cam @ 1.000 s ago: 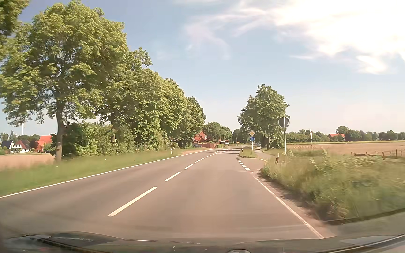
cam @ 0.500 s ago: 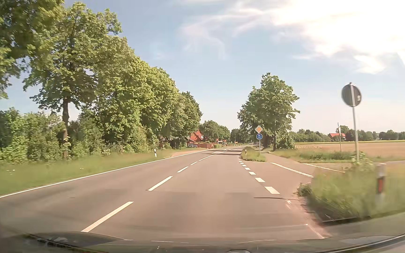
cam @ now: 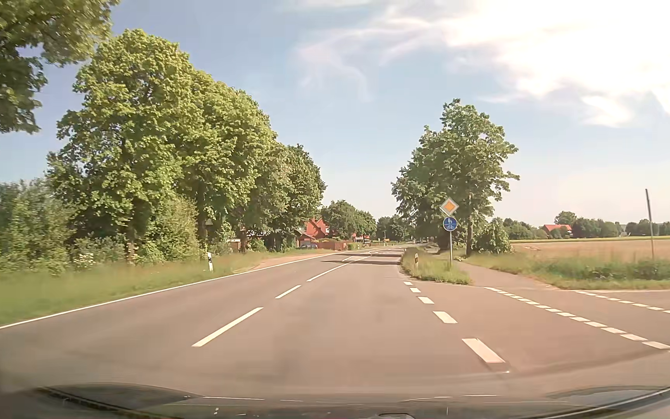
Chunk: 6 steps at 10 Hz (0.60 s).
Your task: Follow the waypoints while adhering to traffic rules and regulations
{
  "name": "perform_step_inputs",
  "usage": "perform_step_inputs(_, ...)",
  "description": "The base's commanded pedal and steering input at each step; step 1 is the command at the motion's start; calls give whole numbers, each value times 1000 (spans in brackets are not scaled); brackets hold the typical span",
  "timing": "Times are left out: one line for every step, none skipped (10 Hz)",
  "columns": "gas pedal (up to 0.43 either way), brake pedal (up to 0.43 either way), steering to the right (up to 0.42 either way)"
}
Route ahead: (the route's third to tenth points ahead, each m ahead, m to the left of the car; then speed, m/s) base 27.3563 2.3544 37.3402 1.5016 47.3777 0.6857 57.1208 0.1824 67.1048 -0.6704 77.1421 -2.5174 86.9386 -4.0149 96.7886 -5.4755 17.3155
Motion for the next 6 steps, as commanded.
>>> perform_step_inputs(157, 0, 6)
perform_step_inputs(157, 0, 6)
perform_step_inputs(157, 0, 6)
perform_step_inputs(157, 0, 6)
perform_step_inputs(157, 0, 6)
perform_step_inputs(157, 0, 6)
